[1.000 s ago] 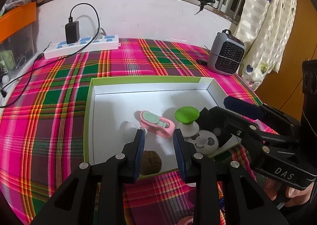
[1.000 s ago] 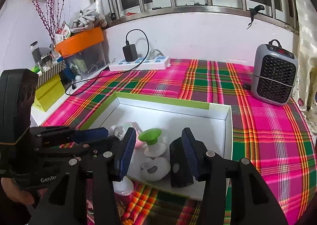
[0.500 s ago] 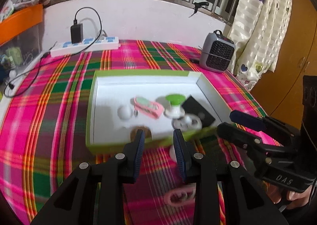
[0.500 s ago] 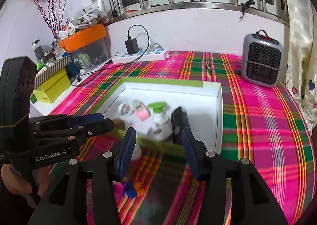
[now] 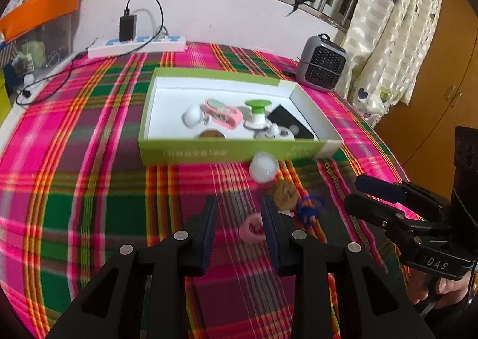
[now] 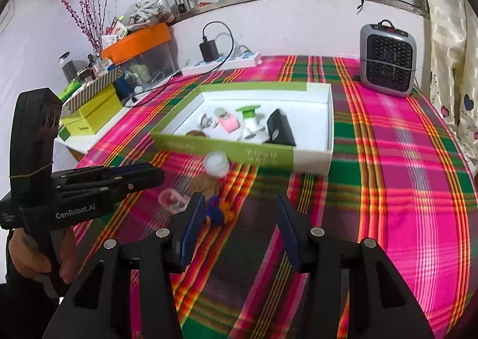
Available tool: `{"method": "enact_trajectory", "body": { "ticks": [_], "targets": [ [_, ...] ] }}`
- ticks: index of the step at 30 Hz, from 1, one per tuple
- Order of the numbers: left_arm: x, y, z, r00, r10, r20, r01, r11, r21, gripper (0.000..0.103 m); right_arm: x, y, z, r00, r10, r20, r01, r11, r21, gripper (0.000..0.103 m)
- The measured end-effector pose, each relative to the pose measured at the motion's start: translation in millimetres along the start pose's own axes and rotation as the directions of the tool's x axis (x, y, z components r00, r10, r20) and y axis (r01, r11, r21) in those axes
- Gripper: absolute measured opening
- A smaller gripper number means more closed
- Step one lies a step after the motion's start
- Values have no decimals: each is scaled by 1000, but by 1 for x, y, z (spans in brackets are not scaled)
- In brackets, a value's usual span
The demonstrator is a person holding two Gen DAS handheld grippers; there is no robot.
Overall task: Organize objects
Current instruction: 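Withdraw both tools from the box toward the pink hook and blue cord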
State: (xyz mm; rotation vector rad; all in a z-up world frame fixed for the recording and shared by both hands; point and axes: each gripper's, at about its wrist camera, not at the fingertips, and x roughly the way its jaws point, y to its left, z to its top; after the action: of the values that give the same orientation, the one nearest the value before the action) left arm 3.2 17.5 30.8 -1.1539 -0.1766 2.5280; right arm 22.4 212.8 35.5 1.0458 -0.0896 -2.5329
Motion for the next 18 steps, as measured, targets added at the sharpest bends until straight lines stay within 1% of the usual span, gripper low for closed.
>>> {"method": "enact_trajectory", "body": {
  "ticks": [5, 8, 18],
  "targets": [
    [-1, 2, -11, 1000, -18, -20, 18, 1000, -18, 28, 6, 7, -8, 999, 19, -31, -20, 1000, -16, 49],
    [-2, 5, -15, 1000, -17, -23, 16, 1000, -26, 28, 12, 8, -10, 998, 24, -51, -25, 1000, -9, 49],
    [0, 6, -18, 999, -41, -31, 40, 999, -23, 28, 28, 9, -11, 995, 18, -96, -19, 1000, -4, 49]
  ]
}}
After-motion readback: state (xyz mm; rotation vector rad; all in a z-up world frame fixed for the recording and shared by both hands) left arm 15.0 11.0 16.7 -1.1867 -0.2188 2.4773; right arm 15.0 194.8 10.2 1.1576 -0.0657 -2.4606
